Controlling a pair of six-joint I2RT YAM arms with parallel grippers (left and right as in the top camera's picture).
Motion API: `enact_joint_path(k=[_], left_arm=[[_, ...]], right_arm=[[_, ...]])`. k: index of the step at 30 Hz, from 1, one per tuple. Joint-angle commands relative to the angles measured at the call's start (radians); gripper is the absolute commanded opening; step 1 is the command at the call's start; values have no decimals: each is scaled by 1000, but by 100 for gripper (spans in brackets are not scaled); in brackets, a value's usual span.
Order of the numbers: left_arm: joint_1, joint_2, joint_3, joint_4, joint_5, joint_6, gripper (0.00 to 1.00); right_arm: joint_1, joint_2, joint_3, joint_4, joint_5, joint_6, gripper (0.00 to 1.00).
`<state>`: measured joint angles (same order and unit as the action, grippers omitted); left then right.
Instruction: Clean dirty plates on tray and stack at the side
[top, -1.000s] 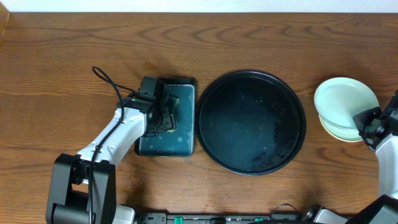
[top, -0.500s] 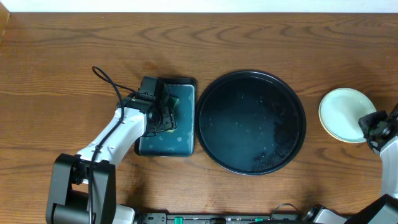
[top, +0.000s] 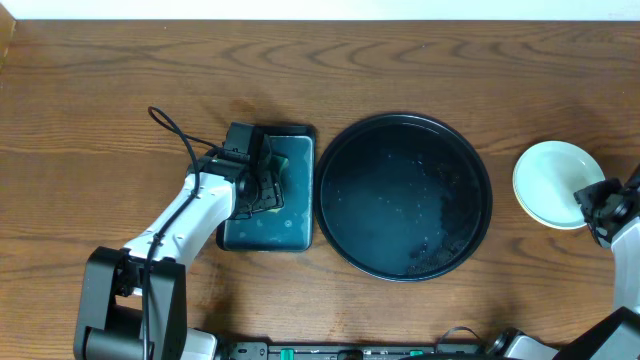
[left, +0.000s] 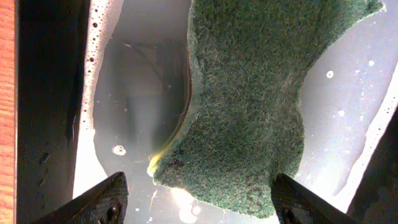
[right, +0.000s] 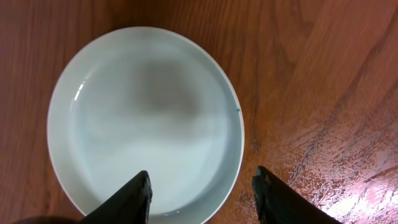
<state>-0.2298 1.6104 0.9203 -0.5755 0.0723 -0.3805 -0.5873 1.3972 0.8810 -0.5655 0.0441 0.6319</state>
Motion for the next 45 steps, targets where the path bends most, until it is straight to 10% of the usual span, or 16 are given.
enact_joint_path(k=[1,17,26,34,45], left_arm=[[3,8,-14,1,-2,2,75],[3,8,-15,6,-2,2,75],[3,8,-15,9,-2,2,75],[3,8,-15,8,-2,2,75],[3,8,-15,8,-2,3,75]], right_arm=[[-4,20,0,-2,11,-5,53],[0,45,0,43,-69,-5,66],[65,45,0,344,-340,-23,78],[315,45,0,809,-656,-307,79],[740,45,0,533,-430,-664,82]])
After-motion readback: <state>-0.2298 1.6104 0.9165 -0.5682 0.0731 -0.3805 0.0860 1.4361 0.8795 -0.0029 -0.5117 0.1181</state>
